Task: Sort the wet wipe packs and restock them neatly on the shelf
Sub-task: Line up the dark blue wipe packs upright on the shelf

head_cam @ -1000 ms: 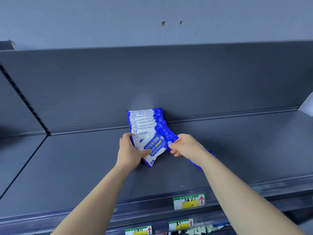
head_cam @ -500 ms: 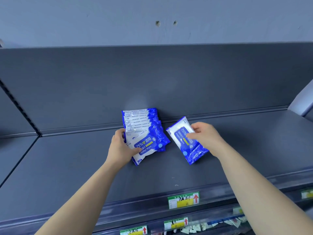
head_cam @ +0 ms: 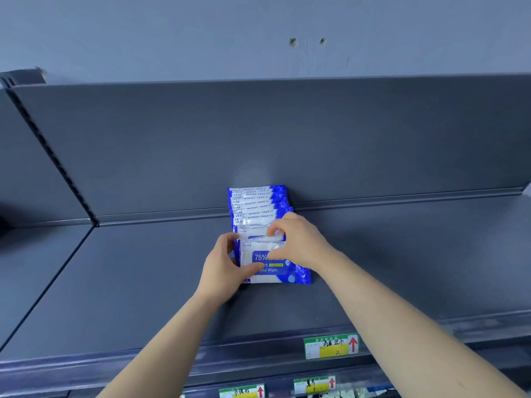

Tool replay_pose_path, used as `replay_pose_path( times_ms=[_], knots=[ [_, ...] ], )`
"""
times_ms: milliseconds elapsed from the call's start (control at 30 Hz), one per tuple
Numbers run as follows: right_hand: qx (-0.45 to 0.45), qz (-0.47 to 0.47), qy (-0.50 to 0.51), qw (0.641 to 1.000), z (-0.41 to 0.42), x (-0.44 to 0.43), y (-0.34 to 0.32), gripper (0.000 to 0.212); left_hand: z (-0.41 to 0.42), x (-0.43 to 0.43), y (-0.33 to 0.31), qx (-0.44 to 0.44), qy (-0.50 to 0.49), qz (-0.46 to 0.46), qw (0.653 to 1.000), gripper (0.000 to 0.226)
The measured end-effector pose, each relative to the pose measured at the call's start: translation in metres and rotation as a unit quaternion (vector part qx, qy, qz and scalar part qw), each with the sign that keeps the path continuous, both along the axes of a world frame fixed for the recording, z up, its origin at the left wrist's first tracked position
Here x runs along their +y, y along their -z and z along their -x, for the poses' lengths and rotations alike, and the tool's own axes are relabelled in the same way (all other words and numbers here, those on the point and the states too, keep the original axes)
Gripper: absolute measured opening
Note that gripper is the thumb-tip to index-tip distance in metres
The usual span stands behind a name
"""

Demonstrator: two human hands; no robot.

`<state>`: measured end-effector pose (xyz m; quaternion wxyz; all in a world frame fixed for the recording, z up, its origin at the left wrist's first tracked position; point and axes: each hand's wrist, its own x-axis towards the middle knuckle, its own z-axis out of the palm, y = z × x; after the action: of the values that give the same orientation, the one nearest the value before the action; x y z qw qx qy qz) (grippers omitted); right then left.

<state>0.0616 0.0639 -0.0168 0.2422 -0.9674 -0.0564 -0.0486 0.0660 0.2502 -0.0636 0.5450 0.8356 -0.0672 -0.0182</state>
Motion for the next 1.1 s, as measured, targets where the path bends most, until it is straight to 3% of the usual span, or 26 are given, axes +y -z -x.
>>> replay_pose_path(
  times_ms=[100, 133, 200, 267, 333, 433, 500, 567, 633, 733, 800, 1100],
  knots=[
    [0.008, 0.022, 0.059, 0.998, 0.000, -0.008, 0.004, 0.094, 0.003, 0.003, -0.002, 0.004, 0.007, -0.015, 1.000, 0.096],
    [0.031, 0.032, 0.073, 0.996, 0.001, -0.015, 0.005, 0.105, 0.002, 0.005, -0.001, -0.007, 0.001, -0.031, 1.000, 0.096],
    [0.096, 0.004, 0.073, 0.993, 0.004, -0.031, 0.007, 0.113, 0.000, 0.007, 0.003, -0.043, 0.001, -0.077, 0.996, 0.077],
    [0.140, -0.065, 0.048, 0.987, 0.008, -0.039, 0.011, 0.107, 0.000, 0.007, 0.004, -0.055, 0.014, -0.072, 0.996, 0.062],
    [0.127, -0.093, 0.037, 0.987, 0.008, -0.039, 0.016, 0.106, -0.002, 0.006, 0.002, -0.076, 0.045, -0.069, 0.994, 0.076],
    [0.071, -0.011, 0.003, 0.997, 0.002, -0.035, 0.017, 0.106, -0.016, 0.006, 0.001, -0.129, 0.102, -0.171, 0.972, 0.085],
    [0.076, 0.082, -0.024, 0.993, -0.001, -0.036, 0.014, 0.092, -0.022, 0.007, -0.001, -0.126, 0.108, -0.256, 0.952, 0.080],
    [0.099, 0.110, -0.007, 0.989, -0.002, -0.041, 0.013, 0.089, -0.024, 0.007, -0.002, -0.113, 0.095, -0.289, 0.946, 0.081],
    [0.128, 0.047, 0.017, 0.991, -0.001, -0.045, 0.017, 0.086, -0.021, 0.007, -0.001, -0.089, 0.089, -0.252, 0.959, 0.083],
    [0.122, -0.119, 0.008, 0.985, 0.005, -0.046, 0.022, 0.078, -0.013, 0.002, 0.000, -0.055, 0.062, -0.134, 0.988, 0.088],
    [0.114, -0.169, -0.003, 0.979, 0.008, -0.044, 0.025, 0.066, -0.008, -0.002, -0.003, -0.033, 0.035, -0.080, 0.996, 0.087],
    [0.066, -0.139, -0.022, 0.988, 0.014, -0.045, 0.029, 0.051, -0.004, -0.009, -0.003, -0.037, 0.037, -0.097, 0.994, 0.056]
  ],
)
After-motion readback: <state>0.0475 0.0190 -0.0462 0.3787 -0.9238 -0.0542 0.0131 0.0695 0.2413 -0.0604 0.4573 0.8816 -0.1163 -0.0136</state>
